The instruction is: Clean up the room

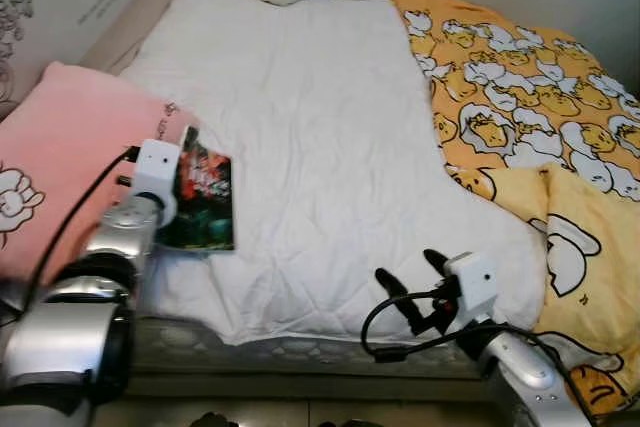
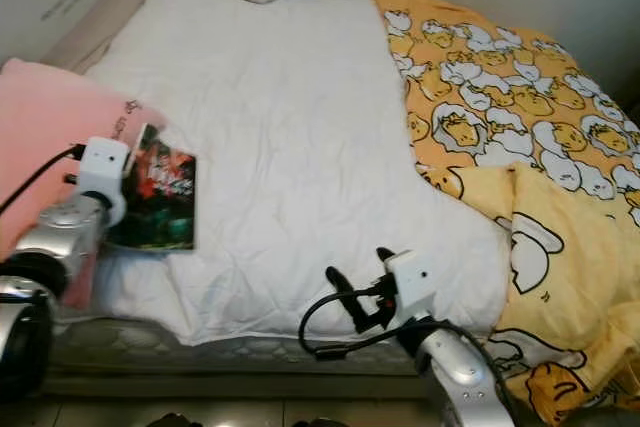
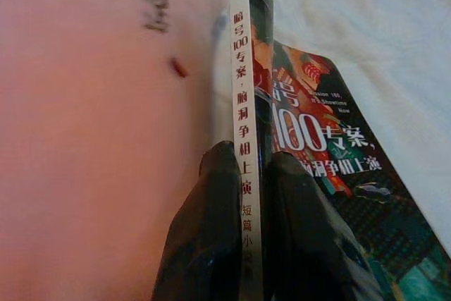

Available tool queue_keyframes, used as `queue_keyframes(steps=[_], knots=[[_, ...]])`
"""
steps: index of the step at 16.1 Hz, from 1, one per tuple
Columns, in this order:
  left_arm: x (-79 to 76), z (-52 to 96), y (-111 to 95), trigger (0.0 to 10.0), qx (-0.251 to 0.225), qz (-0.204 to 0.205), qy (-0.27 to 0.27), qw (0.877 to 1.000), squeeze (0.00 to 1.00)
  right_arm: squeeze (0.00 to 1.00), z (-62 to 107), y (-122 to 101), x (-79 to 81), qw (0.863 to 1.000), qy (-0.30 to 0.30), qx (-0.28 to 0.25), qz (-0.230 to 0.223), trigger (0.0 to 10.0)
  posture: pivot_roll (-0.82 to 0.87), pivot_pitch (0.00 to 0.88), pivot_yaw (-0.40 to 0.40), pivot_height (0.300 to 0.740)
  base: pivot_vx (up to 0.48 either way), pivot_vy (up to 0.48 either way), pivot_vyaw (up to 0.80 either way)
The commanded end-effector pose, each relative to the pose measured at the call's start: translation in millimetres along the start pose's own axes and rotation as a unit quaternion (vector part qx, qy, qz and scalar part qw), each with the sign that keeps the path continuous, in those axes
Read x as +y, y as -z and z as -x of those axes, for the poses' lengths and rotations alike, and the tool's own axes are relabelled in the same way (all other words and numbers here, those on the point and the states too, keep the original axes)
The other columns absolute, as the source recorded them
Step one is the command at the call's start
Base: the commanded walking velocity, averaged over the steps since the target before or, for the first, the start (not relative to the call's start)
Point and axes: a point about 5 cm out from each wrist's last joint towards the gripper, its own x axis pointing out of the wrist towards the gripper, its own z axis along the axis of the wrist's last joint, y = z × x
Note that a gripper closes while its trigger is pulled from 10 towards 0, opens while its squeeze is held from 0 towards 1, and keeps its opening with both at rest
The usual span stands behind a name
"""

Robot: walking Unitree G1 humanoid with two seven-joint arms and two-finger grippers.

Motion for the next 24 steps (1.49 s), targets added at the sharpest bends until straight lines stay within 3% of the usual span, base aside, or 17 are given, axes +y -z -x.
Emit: queue_keyframes(steps=[1,4,7,10,11,12,13,14,15,16,18,19,21,24], knots=[[-4.9,-0.9,-2.9,10.0,-0.003,-0.029,0.024,0.999,0.00,0.00,2.1,-3.3,0.6,1.000,-0.002,-0.001,-0.001,10.0,-0.04,0.025,-0.165,0.740,0.000,0.000,0.00],[-7.5,-1.0,-5.9,10.0,-0.010,-0.045,0.053,0.998,0.00,0.00,1.3,-2.2,6.3,1.000,-0.015,0.003,-0.005,10.0,-0.04,0.040,-0.166,0.740,0.000,0.000,0.00],[-27.1,-3.8,-15.2,10.0,-0.037,-0.056,0.095,0.993,0.00,0.00,8.3,1.8,8.6,1.000,-0.019,0.018,-0.006,10.0,-0.07,0.058,-0.161,0.740,0.000,0.000,0.00],[-35.3,-5.9,-16.5,10.0,-0.031,-0.028,0.096,0.995,0.00,0.00,9.5,1.1,8.5,1.000,-0.015,0.019,-0.006,10.0,-0.08,0.056,-0.153,0.740,0.000,0.000,0.00],[-46.4,-7.4,-12.9,10.0,-0.014,-0.004,0.098,0.995,0.00,0.00,11.4,1.8,9.5,1.000,-0.014,0.021,-0.007,10.0,-0.09,0.057,-0.150,0.740,0.000,0.000,0.00],[-48.7,-7.5,-11.1,10.0,-0.008,-0.005,0.098,0.995,0.00,0.00,12.1,2.1,9.8,1.000,-0.014,0.022,-0.007,10.0,-0.09,0.057,-0.150,0.740,0.000,0.000,0.00],[-50.6,-7.5,-6.5,10.0,0.004,-0.011,0.089,0.996,0.39,0.00,12.7,2.0,10.5,1.000,-0.015,0.024,-0.007,10.0,-0.10,0.058,-0.147,0.740,0.000,0.000,0.00],[-50.6,-7.5,-6.5,10.0,0.004,-0.011,0.089,0.996,0.39,0.00,12.7,2.0,10.5,1.000,-0.015,0.024,-0.007,10.0,-0.10,0.058,-0.147,0.740,0.000,0.000,0.00],[-49.2,-7.6,-6.2,10.0,0.005,-0.007,0.079,0.997,1.00,0.00,12.9,1.5,10.4,1.000,-0.015,0.025,-0.006,10.0,-0.11,0.058,-0.146,0.740,0.000,0.000,0.00],[-47.7,-7.8,-7.0,10.0,0.003,-0.012,0.070,0.997,1.00,0.00,13.4,1.3,10.0,1.000,-0.014,0.026,-0.006,10.0,-0.11,0.058,-0.147,0.740,0.000,0.000,0.00],[-42.7,-8.3,-14.8,10.0,-0.015,-0.063,0.053,0.996,1.00,0.00,14.2,1.3,9.7,1.000,-0.013,0.028,-0.005,10.0,-0.12,0.054,-0.146,0.740,0.000,0.000,0.00],[-35.3,-8.4,-30.6,10.0,-0.055,-0.114,0.035,0.991,1.00,0.00,14.9,1.2,9.4,0.999,-0.012,0.030,-0.004,10.0,-0.12,0.050,-0.144,0.740,0.000,0.000,0.00],[-35.7,-8.7,-42.9,10.0,-0.076,-0.146,0.048,0.985,1.00,0.00,15.5,1.7,8.1,0.999,-0.011,0.031,-0.004,10.0,-0.12,0.047,-0.145,0.740,0.000,0.000,0.00],[-31.9,-8.6,-49.8,10.0,-0.082,-0.148,0.054,0.984,1.00,0.00,12.4,2.1,9.5,0.999,-0.012,0.032,-0.005,10.0,-0.11,0.033,-0.138,0.740,0.000,0.000,0.00]])
